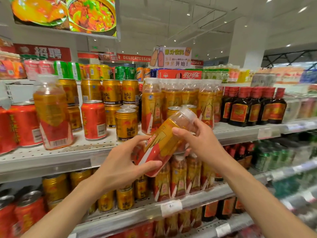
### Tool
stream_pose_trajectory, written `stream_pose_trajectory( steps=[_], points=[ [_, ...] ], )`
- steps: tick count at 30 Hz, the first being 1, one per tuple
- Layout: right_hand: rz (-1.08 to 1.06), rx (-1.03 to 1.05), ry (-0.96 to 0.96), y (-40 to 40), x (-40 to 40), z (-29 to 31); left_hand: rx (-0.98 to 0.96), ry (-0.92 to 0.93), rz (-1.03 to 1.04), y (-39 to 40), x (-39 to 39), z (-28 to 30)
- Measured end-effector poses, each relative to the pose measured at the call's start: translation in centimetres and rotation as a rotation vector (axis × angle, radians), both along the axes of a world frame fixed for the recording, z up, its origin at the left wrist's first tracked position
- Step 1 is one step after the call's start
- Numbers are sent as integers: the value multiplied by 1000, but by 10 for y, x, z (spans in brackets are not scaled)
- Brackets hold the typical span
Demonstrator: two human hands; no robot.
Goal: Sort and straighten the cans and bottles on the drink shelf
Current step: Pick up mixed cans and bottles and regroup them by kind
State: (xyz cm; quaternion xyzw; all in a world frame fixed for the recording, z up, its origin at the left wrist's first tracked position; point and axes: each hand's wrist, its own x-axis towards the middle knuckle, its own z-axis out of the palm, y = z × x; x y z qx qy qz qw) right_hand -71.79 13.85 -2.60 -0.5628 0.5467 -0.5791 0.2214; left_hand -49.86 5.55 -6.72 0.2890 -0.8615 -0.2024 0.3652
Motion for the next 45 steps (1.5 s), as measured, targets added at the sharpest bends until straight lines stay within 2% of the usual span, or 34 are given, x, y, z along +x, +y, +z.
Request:
stream_pose_trajectory(
  steps=[12,23,29,35,45],
  points=[
    [-171,-116,-3,1,-63,9,-39,67,-101,-10,-86,6],
    [-185,-219,-24,-11,-164,30,-68,186,-3,4,-197,14],
    [-182,-246,116,-18,-223,55,-127,229,107,8,-265,21],
    [-257,-262,268,-43,-257,65,-209,327,292,-10,-279,27],
    [-249,-116,459,-70,-263,35,-283,116,466,-26,-291,24]
  ],
)
